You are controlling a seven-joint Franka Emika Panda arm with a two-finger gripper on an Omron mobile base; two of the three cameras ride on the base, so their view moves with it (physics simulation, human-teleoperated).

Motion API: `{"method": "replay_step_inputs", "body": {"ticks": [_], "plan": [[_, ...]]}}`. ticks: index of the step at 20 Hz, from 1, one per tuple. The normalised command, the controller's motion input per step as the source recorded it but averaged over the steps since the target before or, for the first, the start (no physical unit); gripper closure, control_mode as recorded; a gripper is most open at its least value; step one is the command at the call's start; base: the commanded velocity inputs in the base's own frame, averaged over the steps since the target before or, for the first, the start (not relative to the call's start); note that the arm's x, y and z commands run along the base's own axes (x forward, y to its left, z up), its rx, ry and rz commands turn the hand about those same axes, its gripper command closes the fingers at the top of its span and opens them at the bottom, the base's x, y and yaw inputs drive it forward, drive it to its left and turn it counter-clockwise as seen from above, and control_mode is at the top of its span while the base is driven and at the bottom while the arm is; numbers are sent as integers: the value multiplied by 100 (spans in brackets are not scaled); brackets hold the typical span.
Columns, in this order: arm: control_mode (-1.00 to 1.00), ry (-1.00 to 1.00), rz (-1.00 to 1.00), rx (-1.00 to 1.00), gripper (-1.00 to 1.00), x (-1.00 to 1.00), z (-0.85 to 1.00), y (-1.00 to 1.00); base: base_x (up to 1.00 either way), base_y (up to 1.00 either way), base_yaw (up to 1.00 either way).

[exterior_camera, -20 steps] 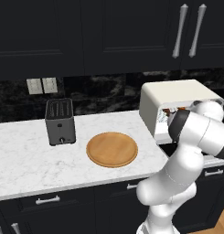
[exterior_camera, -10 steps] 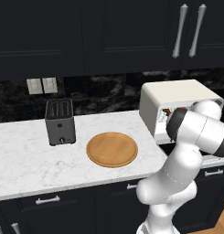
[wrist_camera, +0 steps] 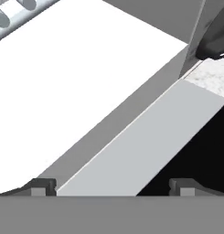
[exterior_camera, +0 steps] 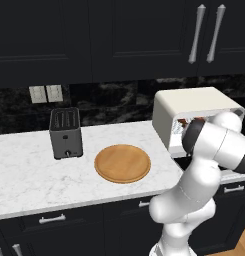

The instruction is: Pick up the kebab skewer and baguette bread, and place them inside the toaster oven. Close the toaster oven door and start by setting the timer.

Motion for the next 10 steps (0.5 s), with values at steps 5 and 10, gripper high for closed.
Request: {"method": "replay_step_inputs", "body": {"ticks": [5,10], "plan": [[-100,0,-1,8,-100,-51,45,-2,0,0,0],[-100,0,3,3,-100,-79,56,-2,0,0,0]]}}
